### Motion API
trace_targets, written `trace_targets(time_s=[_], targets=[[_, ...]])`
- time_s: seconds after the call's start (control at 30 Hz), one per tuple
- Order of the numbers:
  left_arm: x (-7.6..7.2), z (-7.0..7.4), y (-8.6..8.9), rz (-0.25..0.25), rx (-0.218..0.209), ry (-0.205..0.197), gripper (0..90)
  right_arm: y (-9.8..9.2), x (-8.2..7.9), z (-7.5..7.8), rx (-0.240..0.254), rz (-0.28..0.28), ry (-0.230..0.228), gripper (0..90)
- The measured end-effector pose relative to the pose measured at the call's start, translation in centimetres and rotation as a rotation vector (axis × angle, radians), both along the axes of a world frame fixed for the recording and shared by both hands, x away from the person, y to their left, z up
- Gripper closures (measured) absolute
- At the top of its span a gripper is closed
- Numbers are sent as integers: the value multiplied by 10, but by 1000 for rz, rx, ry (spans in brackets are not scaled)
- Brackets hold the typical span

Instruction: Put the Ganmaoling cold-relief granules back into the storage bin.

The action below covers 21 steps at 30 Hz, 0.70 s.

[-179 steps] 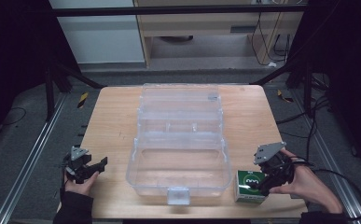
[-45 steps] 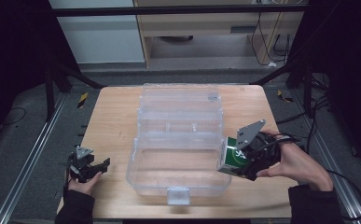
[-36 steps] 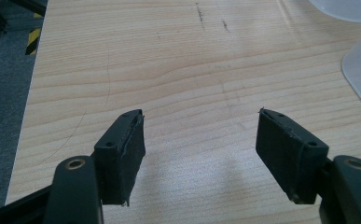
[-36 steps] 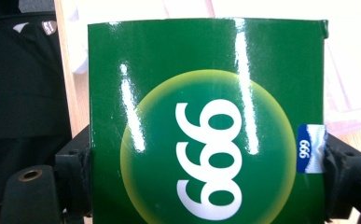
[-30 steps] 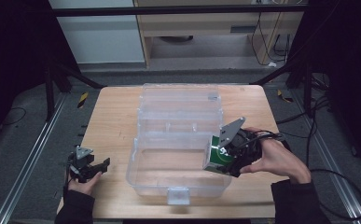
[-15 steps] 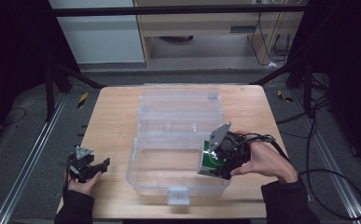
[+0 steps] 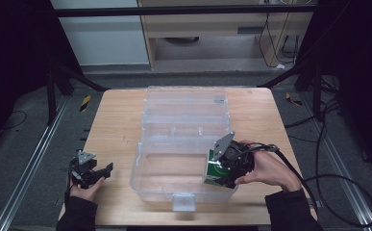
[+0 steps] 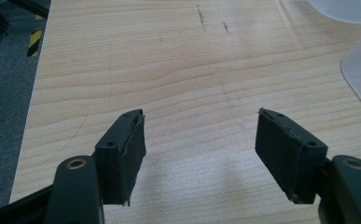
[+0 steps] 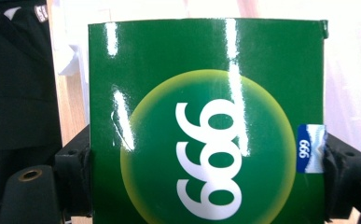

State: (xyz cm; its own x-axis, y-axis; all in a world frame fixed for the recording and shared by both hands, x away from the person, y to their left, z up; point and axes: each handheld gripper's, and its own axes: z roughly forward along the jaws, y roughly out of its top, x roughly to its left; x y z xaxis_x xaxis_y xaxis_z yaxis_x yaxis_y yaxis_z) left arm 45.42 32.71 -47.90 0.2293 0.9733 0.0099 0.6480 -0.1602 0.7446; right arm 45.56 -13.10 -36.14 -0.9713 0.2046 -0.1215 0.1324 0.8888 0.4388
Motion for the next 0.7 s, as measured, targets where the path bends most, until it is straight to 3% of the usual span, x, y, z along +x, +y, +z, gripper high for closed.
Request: trace_targets(time_s=[0.6,0.7], targets=[[0,0,0,-1,1,-2,333,13,2,-22,-71,32,7,159],[-1,0,0,-2,0,-5,334,11,4,-27,-62,18,32,158]])
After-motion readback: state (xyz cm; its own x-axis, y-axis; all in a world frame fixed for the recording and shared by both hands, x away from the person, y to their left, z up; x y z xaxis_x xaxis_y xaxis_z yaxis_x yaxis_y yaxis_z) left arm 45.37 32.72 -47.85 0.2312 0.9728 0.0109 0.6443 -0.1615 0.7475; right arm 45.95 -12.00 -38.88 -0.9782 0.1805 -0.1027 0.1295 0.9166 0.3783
